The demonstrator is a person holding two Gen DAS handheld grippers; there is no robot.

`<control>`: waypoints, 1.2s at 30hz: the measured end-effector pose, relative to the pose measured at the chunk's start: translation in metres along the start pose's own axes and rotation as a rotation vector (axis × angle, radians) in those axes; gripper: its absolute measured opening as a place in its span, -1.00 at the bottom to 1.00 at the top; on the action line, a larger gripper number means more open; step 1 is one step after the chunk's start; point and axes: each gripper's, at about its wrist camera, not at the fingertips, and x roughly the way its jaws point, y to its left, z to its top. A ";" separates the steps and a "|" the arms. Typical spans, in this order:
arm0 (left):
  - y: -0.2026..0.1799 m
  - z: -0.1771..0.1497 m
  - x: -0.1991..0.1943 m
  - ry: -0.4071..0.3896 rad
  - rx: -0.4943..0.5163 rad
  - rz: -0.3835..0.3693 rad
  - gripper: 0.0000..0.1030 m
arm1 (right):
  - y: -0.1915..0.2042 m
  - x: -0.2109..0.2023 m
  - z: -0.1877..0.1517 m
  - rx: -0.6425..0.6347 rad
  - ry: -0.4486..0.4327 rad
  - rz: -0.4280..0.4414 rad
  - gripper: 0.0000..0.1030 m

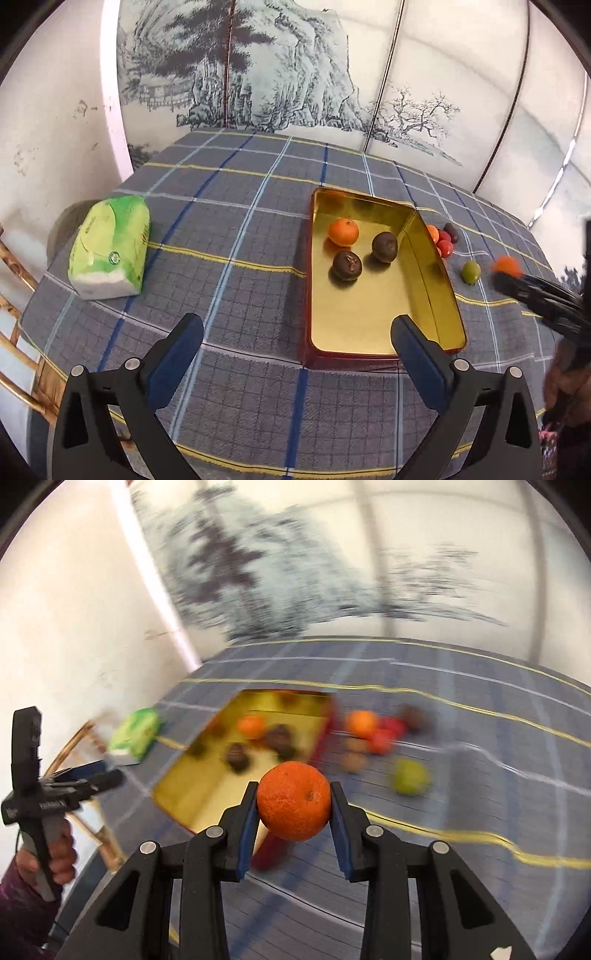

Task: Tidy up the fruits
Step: 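Carry the mandarin over the tin and release it with the right gripper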

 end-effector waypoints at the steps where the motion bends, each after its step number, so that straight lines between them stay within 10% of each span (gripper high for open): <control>1: 0.001 -0.001 -0.003 -0.009 0.010 0.001 0.96 | 0.009 0.013 0.003 -0.013 0.018 0.010 -0.36; 15: 0.015 -0.009 -0.006 -0.036 0.100 0.087 0.96 | 0.058 0.131 0.007 -0.030 0.227 0.019 -0.36; 36: 0.016 -0.016 -0.001 -0.024 0.139 0.128 0.96 | 0.074 0.150 0.011 0.019 0.233 0.032 -0.34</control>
